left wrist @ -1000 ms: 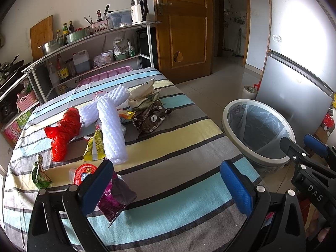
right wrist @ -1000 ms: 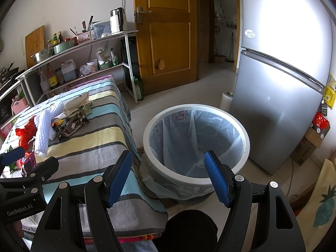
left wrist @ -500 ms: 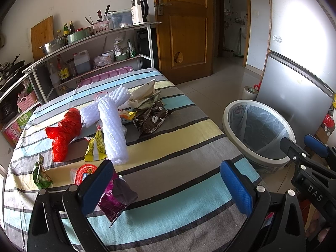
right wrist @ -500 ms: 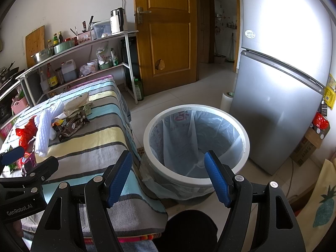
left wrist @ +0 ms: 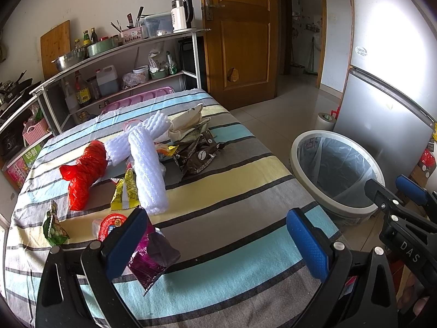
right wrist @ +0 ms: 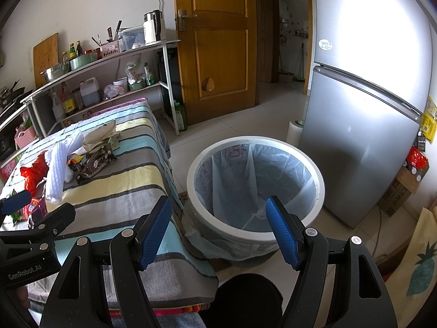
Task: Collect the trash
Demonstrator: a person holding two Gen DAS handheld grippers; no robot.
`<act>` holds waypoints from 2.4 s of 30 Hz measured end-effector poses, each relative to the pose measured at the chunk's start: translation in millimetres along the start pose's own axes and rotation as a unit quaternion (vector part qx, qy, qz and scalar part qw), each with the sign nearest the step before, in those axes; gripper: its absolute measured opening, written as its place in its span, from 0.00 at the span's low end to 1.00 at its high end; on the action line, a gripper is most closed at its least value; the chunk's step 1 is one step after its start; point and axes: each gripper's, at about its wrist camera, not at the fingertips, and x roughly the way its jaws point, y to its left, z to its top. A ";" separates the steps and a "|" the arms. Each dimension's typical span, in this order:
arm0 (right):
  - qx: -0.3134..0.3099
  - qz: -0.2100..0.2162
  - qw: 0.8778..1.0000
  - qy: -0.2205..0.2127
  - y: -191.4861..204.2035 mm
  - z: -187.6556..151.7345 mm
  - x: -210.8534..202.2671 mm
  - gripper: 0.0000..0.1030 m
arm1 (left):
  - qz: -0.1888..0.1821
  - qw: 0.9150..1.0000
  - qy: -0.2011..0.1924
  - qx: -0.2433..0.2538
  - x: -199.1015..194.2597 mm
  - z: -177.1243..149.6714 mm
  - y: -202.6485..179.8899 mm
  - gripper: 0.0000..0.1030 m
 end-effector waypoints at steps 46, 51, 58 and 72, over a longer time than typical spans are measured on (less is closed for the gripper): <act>-0.132 0.316 0.938 0.047 154.6 -3.5 20.2 0.70 | 0.093 0.986 0.014 -0.137 -9.2 -39.3 179.9 1.00; -0.151 0.340 0.925 0.079 177.1 -11.9 30.1 0.68 | 0.086 0.984 0.026 -0.156 3.7 -43.9 198.9 0.96; -0.161 0.359 0.915 0.088 185.9 -13.8 31.2 0.50 | 0.075 0.982 0.033 -0.173 20.3 -44.3 212.3 0.83; -0.149 0.380 0.907 0.098 192.9 -8.8 36.6 0.37 | 0.067 0.980 0.061 -0.174 37.9 -46.6 214.1 0.55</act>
